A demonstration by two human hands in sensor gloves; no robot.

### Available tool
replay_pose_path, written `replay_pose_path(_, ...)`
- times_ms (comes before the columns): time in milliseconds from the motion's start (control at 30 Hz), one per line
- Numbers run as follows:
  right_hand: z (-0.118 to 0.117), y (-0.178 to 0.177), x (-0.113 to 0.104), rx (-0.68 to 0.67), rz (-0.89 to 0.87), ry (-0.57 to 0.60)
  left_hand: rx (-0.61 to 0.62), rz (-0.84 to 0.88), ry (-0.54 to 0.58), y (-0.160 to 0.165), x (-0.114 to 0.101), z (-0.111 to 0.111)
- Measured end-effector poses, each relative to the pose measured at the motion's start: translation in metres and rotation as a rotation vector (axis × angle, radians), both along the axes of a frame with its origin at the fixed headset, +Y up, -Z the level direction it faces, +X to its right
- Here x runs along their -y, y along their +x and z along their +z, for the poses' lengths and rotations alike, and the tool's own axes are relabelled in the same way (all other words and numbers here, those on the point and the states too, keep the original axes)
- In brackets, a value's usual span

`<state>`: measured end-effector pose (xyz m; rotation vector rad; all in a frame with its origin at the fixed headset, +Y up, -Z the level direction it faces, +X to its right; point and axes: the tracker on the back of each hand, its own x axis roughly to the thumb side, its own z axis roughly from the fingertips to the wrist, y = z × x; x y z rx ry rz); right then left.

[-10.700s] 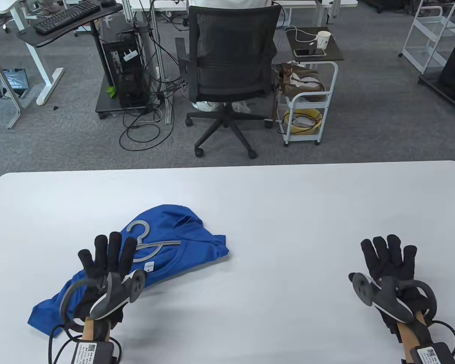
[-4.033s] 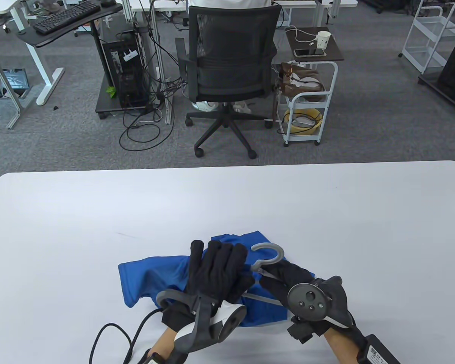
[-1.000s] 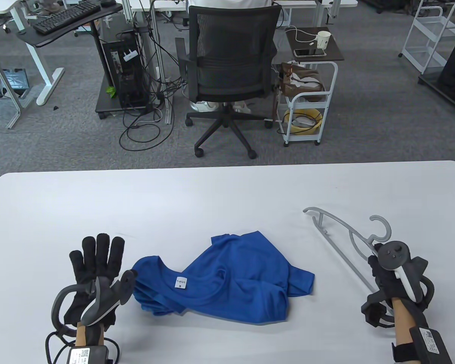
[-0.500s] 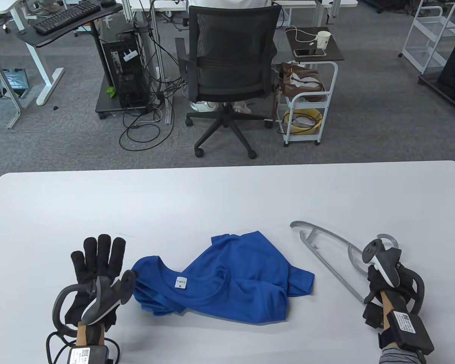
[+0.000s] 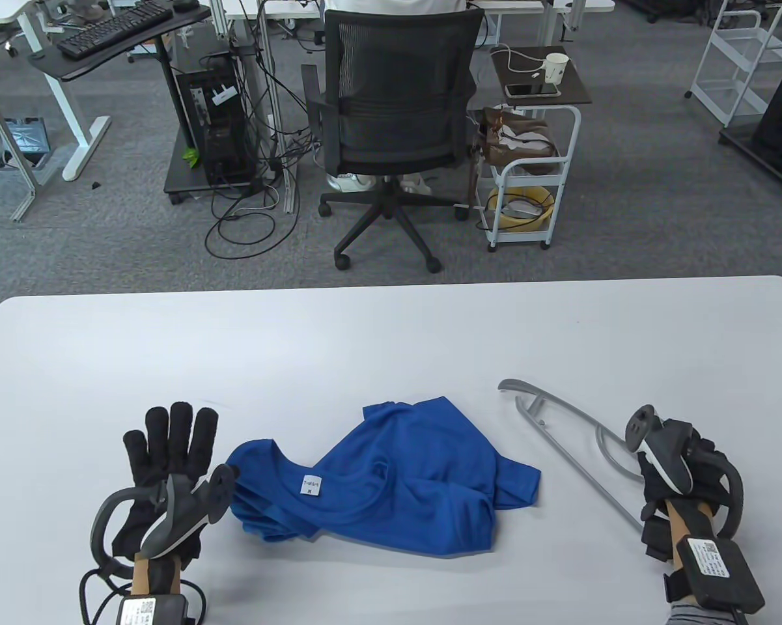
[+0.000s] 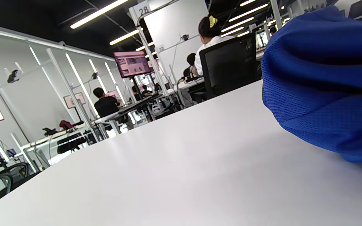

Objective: Remove t-shirt from gray hanger

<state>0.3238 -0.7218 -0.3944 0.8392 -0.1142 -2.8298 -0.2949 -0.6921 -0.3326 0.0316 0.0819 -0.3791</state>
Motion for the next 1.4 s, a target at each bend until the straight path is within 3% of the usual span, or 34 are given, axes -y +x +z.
replay_pose_path(233, 0.031, -0.012, -0.034, -0.265, 0.189, 0.191, 0.015, 0.004, 0.009, 0.001, 0.0, 0.001)
replay_pose_path(433, 0.056, -0.023, -0.036, -0.416, 0.216, 0.288, 0.02, 0.0, 0.015, 0.001, 0.001, 0.002)
replay_pose_path(800, 0.074, -0.043, -0.017, -0.584, 0.276, 0.258, 0.037, -0.008, 0.017, 0.004, 0.002, 0.004)
replay_pose_path(1133, 0.074, -0.043, -0.002, -0.599, 0.289, 0.18, 0.039, -0.013, 0.015, 0.005, 0.002, 0.005)
replay_pose_path(1400, 0.074, -0.045, -0.002, -0.607, 0.266, 0.168, 0.038, -0.02, 0.01, 0.006, 0.003, 0.006)
